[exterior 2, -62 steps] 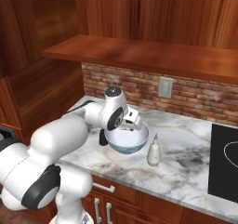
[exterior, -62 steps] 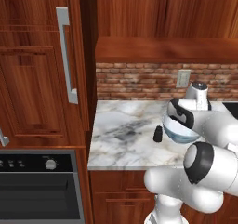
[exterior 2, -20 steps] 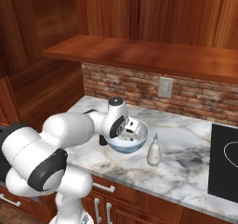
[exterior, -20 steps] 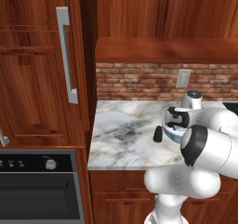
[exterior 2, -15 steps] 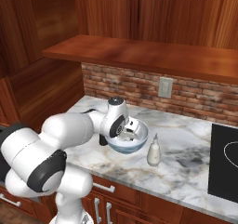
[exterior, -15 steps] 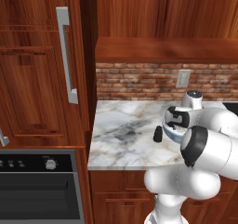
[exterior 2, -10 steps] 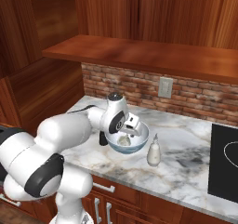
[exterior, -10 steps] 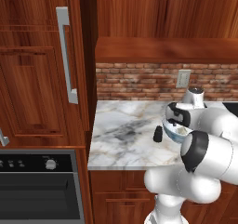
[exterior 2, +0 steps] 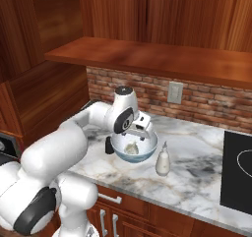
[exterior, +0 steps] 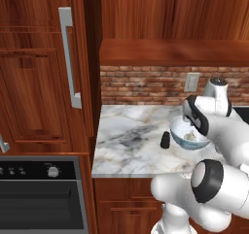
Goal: Retrieve the bottle and the shaker from the cabinet and place them next to the mixing bowl on the counter. Then add garlic from the fridge to the mixing bowl.
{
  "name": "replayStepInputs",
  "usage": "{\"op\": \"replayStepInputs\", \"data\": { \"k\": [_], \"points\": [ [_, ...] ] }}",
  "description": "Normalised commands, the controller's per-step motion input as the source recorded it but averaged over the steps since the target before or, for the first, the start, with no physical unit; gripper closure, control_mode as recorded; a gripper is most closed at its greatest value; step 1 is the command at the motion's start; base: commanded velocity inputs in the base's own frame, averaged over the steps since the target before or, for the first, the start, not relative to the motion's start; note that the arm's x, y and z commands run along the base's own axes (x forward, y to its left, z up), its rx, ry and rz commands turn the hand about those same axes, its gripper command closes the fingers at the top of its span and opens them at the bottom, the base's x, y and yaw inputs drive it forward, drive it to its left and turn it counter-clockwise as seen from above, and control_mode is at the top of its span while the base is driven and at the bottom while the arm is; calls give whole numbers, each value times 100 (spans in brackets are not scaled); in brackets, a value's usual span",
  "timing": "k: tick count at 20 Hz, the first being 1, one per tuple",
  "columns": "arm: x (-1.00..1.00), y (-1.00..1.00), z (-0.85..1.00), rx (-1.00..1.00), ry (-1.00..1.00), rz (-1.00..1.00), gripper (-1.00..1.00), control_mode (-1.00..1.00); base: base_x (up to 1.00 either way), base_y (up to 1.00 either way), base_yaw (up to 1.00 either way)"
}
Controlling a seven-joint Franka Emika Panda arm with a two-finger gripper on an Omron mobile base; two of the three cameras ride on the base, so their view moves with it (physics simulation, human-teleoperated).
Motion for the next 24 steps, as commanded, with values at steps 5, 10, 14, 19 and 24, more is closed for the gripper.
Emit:
{"op": "replayStepInputs", "data": {
  "k": [5, 10, 14, 19, 24],
  "points": [
    [-96, 2, 63, 0, -13, 0, -100, -100, 0, 0, 0],
    [-92, 43, 52, 0, -14, 0, -100, -100, 0, 0, 0],
    [-77, 80, 39, -1, -15, 0, -100, -100, 0, 0, 0],
    [-74, 44, 50, 0, -11, -2, -100, -100, 0, 0, 0],
    [-56, 0, 86, 0, -3, -2, -100, -100, 0, 0, 0]
  ]
}}
